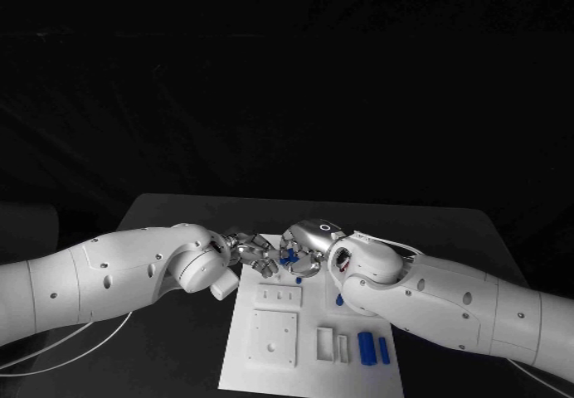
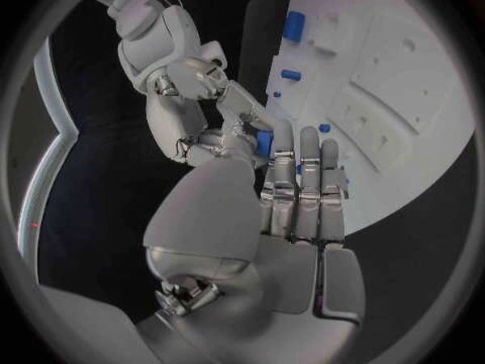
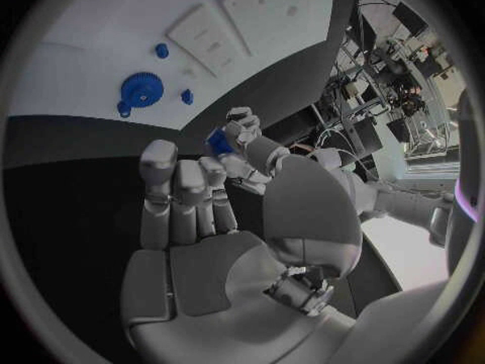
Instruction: Assemble the parts on the task board
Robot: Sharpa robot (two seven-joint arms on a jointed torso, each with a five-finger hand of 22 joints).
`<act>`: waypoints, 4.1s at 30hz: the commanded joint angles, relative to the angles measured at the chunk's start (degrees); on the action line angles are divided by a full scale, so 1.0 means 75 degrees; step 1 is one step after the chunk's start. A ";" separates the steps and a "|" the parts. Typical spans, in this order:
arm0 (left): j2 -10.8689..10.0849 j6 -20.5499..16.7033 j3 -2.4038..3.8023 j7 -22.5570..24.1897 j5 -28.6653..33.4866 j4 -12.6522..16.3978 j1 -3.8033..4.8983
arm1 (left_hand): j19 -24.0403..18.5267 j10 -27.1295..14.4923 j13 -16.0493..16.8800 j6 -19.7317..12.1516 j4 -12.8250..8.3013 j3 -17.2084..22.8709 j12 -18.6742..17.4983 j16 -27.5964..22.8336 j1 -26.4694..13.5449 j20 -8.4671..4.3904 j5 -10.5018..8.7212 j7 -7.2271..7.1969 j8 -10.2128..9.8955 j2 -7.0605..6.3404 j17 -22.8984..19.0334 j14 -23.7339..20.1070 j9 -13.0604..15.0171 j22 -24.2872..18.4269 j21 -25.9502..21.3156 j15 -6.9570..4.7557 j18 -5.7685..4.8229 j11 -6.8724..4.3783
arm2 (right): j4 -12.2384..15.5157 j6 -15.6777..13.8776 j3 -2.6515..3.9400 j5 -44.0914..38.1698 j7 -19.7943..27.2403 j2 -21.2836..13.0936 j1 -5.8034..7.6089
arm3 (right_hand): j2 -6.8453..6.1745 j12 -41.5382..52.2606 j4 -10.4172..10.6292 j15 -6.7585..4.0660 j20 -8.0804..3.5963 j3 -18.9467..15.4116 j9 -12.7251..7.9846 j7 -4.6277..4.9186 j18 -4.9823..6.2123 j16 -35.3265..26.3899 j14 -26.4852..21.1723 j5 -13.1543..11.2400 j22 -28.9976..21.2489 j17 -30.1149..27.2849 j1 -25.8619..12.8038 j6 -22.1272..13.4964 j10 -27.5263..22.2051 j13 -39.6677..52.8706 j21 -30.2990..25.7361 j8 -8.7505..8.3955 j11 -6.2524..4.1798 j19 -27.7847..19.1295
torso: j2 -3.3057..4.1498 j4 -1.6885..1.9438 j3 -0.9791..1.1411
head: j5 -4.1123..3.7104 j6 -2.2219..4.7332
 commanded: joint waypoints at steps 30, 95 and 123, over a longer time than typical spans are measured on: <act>0.0074 0.0004 0.0029 0.0042 0.0669 0.0050 0.0021 | -0.0419 0.0047 0.1444 0.0644 -0.1993 0.1510 0.1167 0.0460 -0.1164 0.0106 0.0319 -0.0321 0.0217 -0.0440 0.0064 -0.0092 0.1175 0.0158 0.0105 -0.0046 -0.0115 -0.0289 | 0.0038 0.0170 -0.0023 -0.0086 0.0066 0.0103 -0.0040 | 0.0018 0.0012 -0.0016 -0.0069 -0.0050 0.0011 0.0017 0.0175 0.0522 -0.0045 -0.0008 -0.0040 0.0093 0.0018 0.0015 0.0272 -0.0003 0.0008 0.0039 0.0021 -0.0039 -0.0016 | 0.0006 0.0001 -0.0004 | 0.0017 0.0002; 0.0050 0.0244 0.0031 -0.0178 0.0077 -0.0037 -0.0018 | -0.0663 0.0070 0.1697 0.0920 -0.4118 0.5153 0.1308 0.0884 -0.3985 0.0086 -0.3582 -0.0358 -0.0325 0.0108 -0.0061 -0.0209 0.2024 0.0167 0.0989 -0.0049 -0.0115 -0.0337 | -0.0161 -0.0770 -0.0026 0.0256 0.0300 -0.0142 -0.0060 | -0.0821 -0.0344 0.0077 0.0389 0.0073 -0.0610 -0.0320 0.0684 0.0522 -0.0454 -0.0340 0.0029 -0.0030 -0.0080 -0.0401 -0.1196 -0.0630 -0.0177 -0.0354 -0.0839 0.0448 -0.0477 | -0.0001 -0.0003 0.0008 | 0.0003 -0.0067; 0.0203 0.0622 0.0025 -0.1573 -0.3558 -0.0199 0.0021 | -0.0560 0.0214 0.1776 0.1100 -0.4278 0.5357 0.1476 0.1102 -0.4287 -0.0019 -0.3573 -0.0423 -0.0305 0.0267 -0.0030 -0.0084 0.2157 0.0167 0.1246 -0.0142 -0.0115 -0.0423 | -0.1768 -0.1578 0.0176 0.5968 0.3016 -0.1292 0.0648 | -0.0461 -0.0202 0.0072 0.0600 0.0397 -0.1449 -0.0284 0.0875 0.0522 -0.0706 -0.1137 0.1472 0.0076 -0.0104 -0.0425 -0.1476 -0.1621 -0.0688 -0.0807 -0.0831 0.0651 -0.1270 | -0.0027 0.0004 0.0025 | 0.0096 -0.0153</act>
